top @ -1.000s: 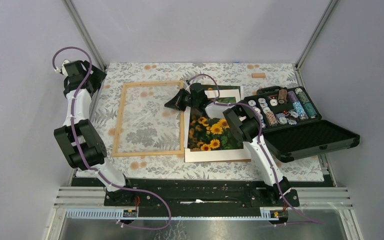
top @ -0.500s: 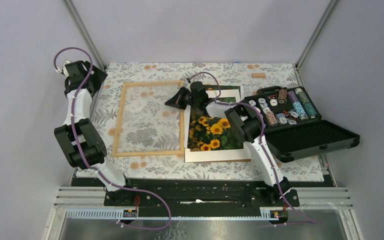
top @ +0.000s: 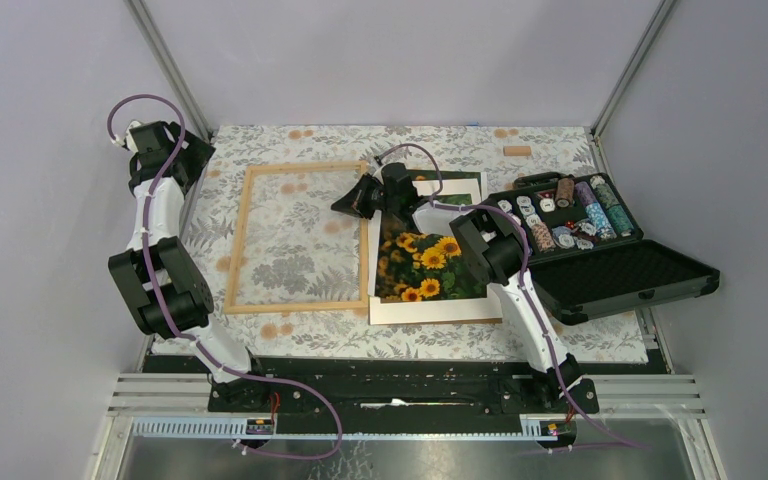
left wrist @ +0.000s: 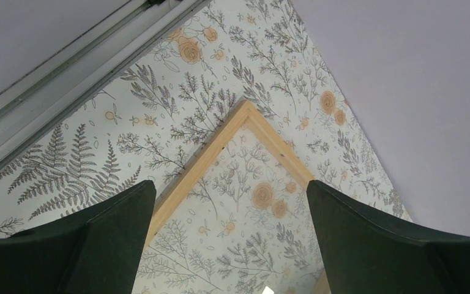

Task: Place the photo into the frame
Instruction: Place the photo frame item in the photo frame.

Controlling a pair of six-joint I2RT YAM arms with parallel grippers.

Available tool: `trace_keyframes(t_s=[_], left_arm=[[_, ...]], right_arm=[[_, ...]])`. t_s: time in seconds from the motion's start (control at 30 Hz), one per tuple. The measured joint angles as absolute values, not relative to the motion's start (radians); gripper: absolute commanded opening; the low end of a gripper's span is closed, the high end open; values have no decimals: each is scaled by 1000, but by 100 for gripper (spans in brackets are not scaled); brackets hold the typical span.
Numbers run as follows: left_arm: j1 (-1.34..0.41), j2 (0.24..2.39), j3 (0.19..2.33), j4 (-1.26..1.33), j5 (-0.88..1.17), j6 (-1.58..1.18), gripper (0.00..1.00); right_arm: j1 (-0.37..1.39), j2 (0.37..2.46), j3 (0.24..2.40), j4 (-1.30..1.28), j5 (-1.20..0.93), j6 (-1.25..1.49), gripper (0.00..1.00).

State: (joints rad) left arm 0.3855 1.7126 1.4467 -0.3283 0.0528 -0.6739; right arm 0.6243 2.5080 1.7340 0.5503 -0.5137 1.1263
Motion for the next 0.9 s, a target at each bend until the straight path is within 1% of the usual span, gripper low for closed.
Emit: trace_keyframes(t_s=[0.9], left_arm=[[384,1713,1447,-328,54,-674,99]], right_arm=[[613,2516,1759,551,-533,1126,0]])
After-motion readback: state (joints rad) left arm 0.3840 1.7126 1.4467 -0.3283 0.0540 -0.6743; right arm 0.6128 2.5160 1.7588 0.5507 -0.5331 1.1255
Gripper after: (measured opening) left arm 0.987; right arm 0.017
